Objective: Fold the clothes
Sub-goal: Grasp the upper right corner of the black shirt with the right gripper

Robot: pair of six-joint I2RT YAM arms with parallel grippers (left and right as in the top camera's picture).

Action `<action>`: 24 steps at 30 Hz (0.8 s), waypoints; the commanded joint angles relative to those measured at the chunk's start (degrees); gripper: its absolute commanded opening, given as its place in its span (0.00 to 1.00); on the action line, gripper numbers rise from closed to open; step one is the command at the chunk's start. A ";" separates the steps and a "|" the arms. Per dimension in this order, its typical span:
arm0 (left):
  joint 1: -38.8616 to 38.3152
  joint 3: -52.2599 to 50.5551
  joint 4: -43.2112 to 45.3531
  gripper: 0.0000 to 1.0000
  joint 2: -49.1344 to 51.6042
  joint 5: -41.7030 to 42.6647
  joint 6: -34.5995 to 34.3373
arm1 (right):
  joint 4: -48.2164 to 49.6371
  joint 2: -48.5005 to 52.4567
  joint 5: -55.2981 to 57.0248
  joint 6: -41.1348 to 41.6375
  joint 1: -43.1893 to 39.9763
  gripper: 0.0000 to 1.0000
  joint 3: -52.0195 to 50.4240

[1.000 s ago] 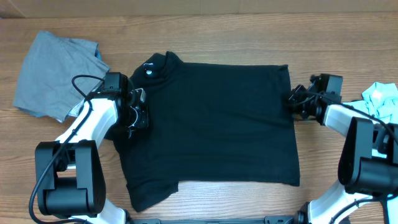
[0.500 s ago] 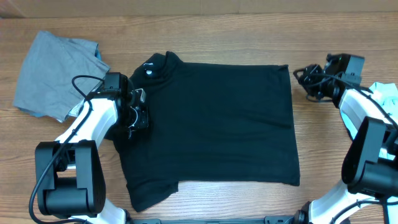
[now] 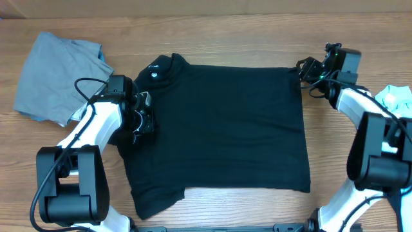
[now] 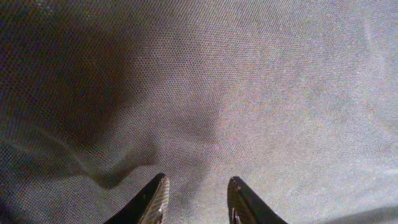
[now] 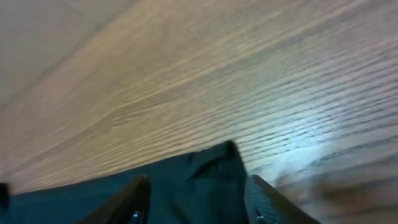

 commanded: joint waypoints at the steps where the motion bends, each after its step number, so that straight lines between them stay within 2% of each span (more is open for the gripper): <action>1: -0.09 0.68 -0.11 0.36 0.26 0.76 1.55 | 2.45 3.17 -2.95 -1.46 0.04 0.49 1.05; 14: -0.09 0.68 0.42 0.36 0.26 0.81 1.51 | -1.14 6.38 -2.34 -1.49 0.72 0.39 1.03; 20: -0.09 0.68 0.39 0.36 0.26 0.81 1.51 | -1.11 6.40 -2.40 -1.44 0.72 0.18 1.03; 24: -0.09 0.68 0.46 0.36 0.26 0.81 1.51 | -0.92 6.40 -2.36 -1.44 0.70 0.14 1.05</action>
